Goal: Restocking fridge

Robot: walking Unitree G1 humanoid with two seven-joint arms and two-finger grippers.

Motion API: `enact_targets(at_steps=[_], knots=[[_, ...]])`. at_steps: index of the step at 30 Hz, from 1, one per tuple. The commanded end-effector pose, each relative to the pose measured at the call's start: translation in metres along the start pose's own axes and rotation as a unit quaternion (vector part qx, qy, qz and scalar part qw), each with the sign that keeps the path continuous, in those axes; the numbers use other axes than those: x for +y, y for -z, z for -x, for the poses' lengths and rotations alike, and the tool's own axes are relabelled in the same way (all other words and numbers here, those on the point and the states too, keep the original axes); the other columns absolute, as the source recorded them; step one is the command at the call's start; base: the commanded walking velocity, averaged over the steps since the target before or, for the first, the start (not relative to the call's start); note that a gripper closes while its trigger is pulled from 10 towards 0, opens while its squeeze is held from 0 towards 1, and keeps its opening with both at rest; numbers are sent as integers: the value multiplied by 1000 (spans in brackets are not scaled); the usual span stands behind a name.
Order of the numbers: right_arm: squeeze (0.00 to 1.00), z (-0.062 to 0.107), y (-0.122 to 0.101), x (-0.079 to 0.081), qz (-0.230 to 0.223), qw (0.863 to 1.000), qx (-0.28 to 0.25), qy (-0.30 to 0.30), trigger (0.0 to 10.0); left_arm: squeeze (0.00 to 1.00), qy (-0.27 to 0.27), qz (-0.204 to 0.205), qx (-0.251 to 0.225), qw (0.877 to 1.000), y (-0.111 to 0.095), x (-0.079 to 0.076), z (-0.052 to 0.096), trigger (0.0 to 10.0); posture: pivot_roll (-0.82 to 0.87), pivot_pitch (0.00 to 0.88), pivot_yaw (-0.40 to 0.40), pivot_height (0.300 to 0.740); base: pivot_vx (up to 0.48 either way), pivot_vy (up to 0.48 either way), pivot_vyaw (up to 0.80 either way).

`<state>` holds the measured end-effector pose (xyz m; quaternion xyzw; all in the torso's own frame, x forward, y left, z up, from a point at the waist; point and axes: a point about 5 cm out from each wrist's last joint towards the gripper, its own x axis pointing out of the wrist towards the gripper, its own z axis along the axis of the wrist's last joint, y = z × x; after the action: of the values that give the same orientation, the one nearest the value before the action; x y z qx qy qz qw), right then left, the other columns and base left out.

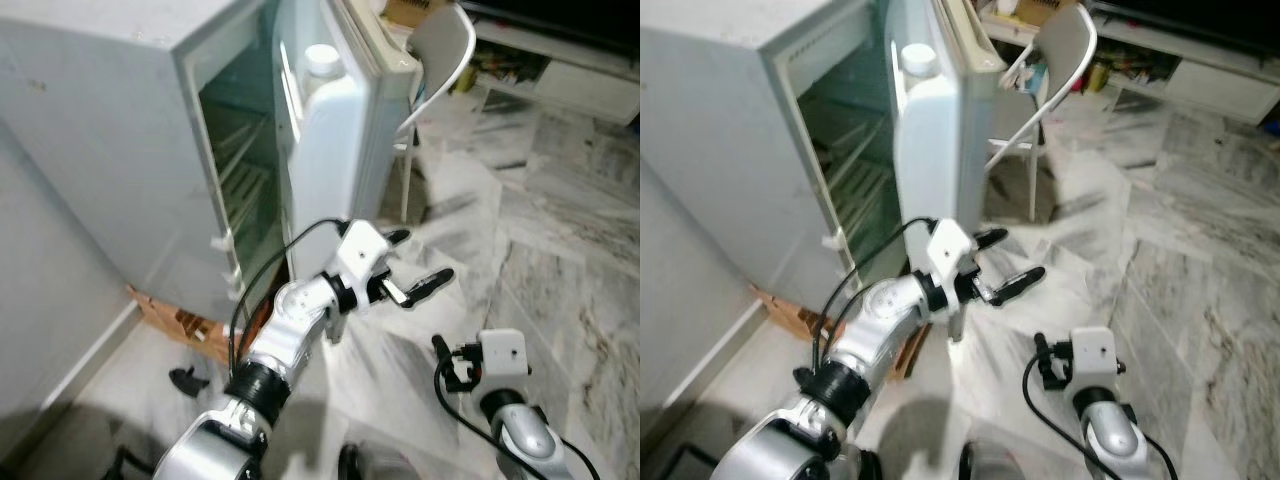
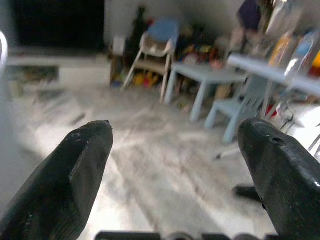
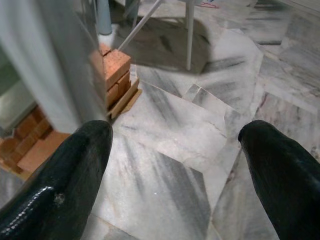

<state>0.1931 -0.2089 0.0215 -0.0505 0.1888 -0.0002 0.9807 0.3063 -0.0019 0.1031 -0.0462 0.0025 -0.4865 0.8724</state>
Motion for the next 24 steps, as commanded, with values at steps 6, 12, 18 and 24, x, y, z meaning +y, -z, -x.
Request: enact_targets(at_steps=[6,12,18,24], knots=[[0,-8,17,3,-1,1000,12,-10,10000,0,-104,-18,10,994,5,32,52,10000,-14,52,-26,740,0,0,0],[0,-14,20,-1,13,1000,12,-12,10000,0,-175,-20,21,984,16,44,98,10000,9,61,-32,740,0,0,-215],[0,-22,9,-8,22,1000,-12,-8,10000,0,-294,-13,30,955,22,47,156,10000,44,74,-38,740,320,-209,-800],[0,-32,-7,-5,35,998,-42,-15,10000,0,-327,-15,52,944,34,43,170,10000,45,54,-67,740,397,-264,-800]])
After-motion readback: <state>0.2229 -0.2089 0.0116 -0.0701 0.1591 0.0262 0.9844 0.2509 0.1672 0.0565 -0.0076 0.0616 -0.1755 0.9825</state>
